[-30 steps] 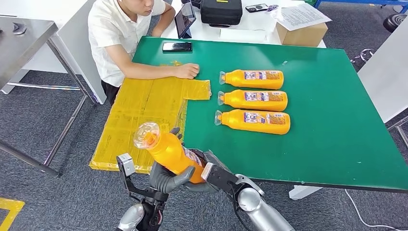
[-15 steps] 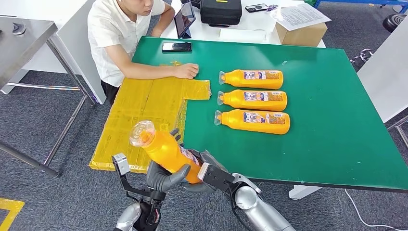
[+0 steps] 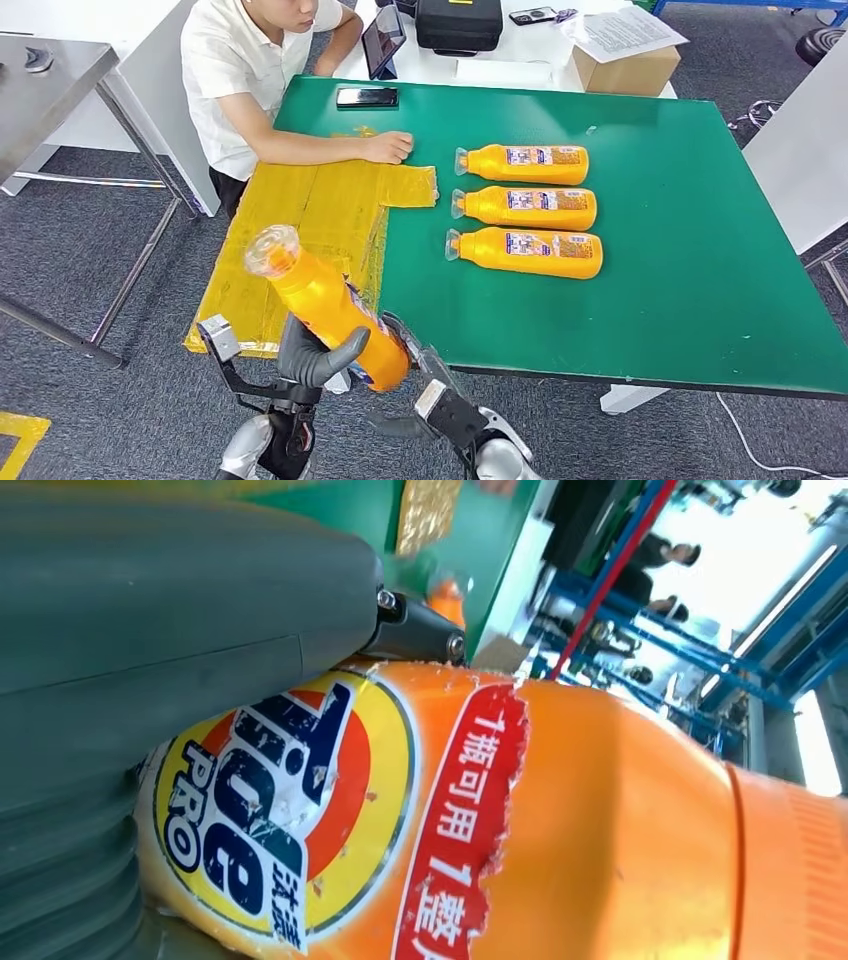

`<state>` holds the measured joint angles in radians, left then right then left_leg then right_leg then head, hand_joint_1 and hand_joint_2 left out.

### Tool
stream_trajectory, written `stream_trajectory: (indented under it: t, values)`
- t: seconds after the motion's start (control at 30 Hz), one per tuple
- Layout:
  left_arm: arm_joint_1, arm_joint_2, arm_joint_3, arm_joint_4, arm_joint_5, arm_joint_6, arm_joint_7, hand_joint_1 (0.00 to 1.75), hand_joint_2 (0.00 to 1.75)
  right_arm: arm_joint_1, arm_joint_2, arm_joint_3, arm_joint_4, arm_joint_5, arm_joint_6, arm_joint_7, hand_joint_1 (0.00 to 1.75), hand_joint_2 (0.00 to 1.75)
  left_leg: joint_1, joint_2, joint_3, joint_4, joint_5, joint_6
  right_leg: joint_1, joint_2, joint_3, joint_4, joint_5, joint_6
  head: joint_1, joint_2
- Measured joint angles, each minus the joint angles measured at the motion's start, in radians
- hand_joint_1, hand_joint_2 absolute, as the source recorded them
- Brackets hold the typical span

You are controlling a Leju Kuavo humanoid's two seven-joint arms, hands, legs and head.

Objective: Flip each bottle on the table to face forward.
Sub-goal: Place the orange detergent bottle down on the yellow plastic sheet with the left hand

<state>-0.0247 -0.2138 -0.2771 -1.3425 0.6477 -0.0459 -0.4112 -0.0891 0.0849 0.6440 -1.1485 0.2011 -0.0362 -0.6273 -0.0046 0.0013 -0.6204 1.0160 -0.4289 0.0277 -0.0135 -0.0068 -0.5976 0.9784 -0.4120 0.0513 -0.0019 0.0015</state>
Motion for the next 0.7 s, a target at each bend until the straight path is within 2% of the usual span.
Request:
stream_trajectory:
  t: [0.1, 0.27, 0.37, 0.43, 0.57, 0.7]
  values:
    - [0.004, 0.008, 0.048, -0.024, -0.014, 0.051, 0.0, 1.75, 1.75, 0.056, 0.012, -0.019, -0.027, -0.014, -0.055, -0.015, 0.0, 1.75, 0.0, 0.0, 0.0, 0.0, 0.0, 0.0, 0.0, 0.0, 0.0, 0.0, 0.0, 0.0, 0.0, 0.0]
    - [0.004, 0.02, 0.103, -0.041, -0.047, 0.113, 0.0, 1.75, 1.75, 0.098, 0.028, -0.035, -0.053, -0.025, -0.093, -0.021, 0.0, 1.75, 0.0, 0.0, 0.0, 0.0, 0.0, 0.0, 0.0, 0.0, 0.0, 0.0, 0.0, -0.001, 0.0, 0.0]
    - [-0.008, 0.03, 0.117, -0.032, -0.171, 0.262, -0.006, 1.75, 1.75, 0.113, 0.037, -0.045, -0.061, -0.039, -0.153, -0.025, 0.0, 1.75, 0.0, 0.0, 0.0, 0.0, 0.0, 0.0, 0.0, 0.0, 0.0, 0.0, 0.0, -0.001, 0.0, 0.0]
    - [-0.029, 0.049, 0.122, -0.001, -0.319, 0.381, -0.024, 1.75, 1.75, 0.121, 0.043, -0.055, -0.068, -0.047, -0.214, -0.033, 0.0, 1.75, 0.0, 0.0, 0.0, 0.0, 0.0, 0.0, 0.0, 0.0, 0.0, 0.0, 0.0, -0.001, 0.0, 0.0]
    - [-0.09, 0.105, 0.123, 0.114, -0.775, 0.59, -0.041, 1.75, 1.75, 0.133, 0.054, -0.098, -0.106, -0.05, -0.362, -0.063, 0.0, 1.75, 0.0, 0.0, 0.0, 0.0, 0.001, -0.001, 0.0, 0.0, 0.0, 0.0, 0.0, -0.001, 0.0, 0.0]
    - [-0.159, 0.162, 0.115, 0.244, -1.137, 0.604, 0.052, 1.75, 1.75, 0.135, 0.067, -0.159, -0.157, -0.065, -0.426, -0.07, 0.0, 1.75, 0.0, 0.001, 0.001, 0.0, 0.001, -0.001, 0.0, 0.0, 0.0, 0.001, 0.0, -0.001, 0.0, 0.0]
